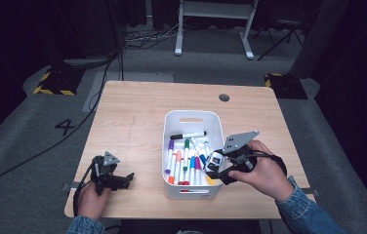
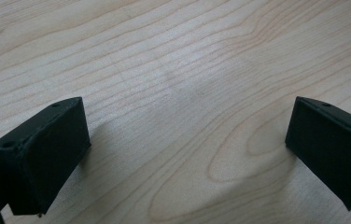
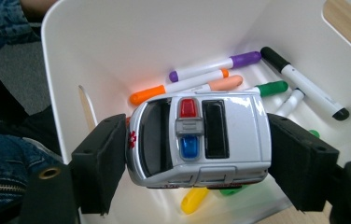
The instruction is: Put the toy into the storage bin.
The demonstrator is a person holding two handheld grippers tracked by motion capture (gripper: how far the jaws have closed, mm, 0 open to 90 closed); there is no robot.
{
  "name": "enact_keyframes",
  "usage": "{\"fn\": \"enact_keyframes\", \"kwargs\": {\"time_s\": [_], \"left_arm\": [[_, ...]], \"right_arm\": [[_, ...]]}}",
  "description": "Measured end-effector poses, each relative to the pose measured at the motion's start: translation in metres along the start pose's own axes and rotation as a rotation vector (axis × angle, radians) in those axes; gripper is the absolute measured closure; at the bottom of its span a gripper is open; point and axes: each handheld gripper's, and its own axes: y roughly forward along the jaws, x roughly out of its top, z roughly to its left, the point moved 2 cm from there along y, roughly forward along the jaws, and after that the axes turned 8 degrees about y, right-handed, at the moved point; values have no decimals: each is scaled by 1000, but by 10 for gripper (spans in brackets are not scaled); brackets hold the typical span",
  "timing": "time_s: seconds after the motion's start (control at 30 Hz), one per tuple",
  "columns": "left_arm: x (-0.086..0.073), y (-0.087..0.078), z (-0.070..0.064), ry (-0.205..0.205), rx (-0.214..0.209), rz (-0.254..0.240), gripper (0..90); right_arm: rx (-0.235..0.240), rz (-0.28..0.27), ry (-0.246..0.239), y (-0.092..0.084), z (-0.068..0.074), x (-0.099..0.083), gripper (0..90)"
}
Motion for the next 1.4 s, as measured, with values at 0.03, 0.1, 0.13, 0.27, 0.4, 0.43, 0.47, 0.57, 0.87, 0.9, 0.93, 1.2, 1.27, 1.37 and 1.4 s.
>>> {"fn": "enact_keyframes", "kwargs": {"time_s": [0.03,0.1,0.13,0.27,0.4,0.43,0.47,0.57,0.87,0.9,0.93,1.2,1.27,1.37,1.4], "left_arm": [[0,0,0,1,1,0,0],[0,0,0,1,0,0,0],[0,0,0,1,1,0,0],[0,0,0,2,2,0,0],[0,0,0,2,-2,0,0],[0,0,0,2,-2,0,0],[0,0,0,2,-2,0,0],[0,0,0,2,-2,0,0],[0,0,0,2,-2,0,0],[0,0,0,2,-2,1,0],[0,0,0,2,-2,0,0],[0,0,0,2,-2,0,0],[0,0,0,2,-2,0,0],[0,0,0,2,-2,0,0],[0,0,0,2,-2,0,0]], "right_arm": [[-2,4,-2,1,0,0,256],[-4,30,-16,5,0,-1,271],[-7,36,-21,6,0,-1,380],[-8,91,-42,6,2,0,536],[-12,107,-42,8,2,-1,499],[-20,108,-46,9,2,-1,477],[-19,107,-45,10,2,-1,460],[-16,87,-39,10,2,-1,407],[-54,-17,-12,-8,-12,0,318],[-63,-28,-11,-11,-15,0,318],[-66,-40,1,-14,-16,-1,318],[-139,-105,86,-38,-41,-14,316],[-163,-119,110,-43,-48,-19,316],[-212,-134,149,-51,-61,-28,318],[-220,-135,149,-53,-65,-31,318]]}}
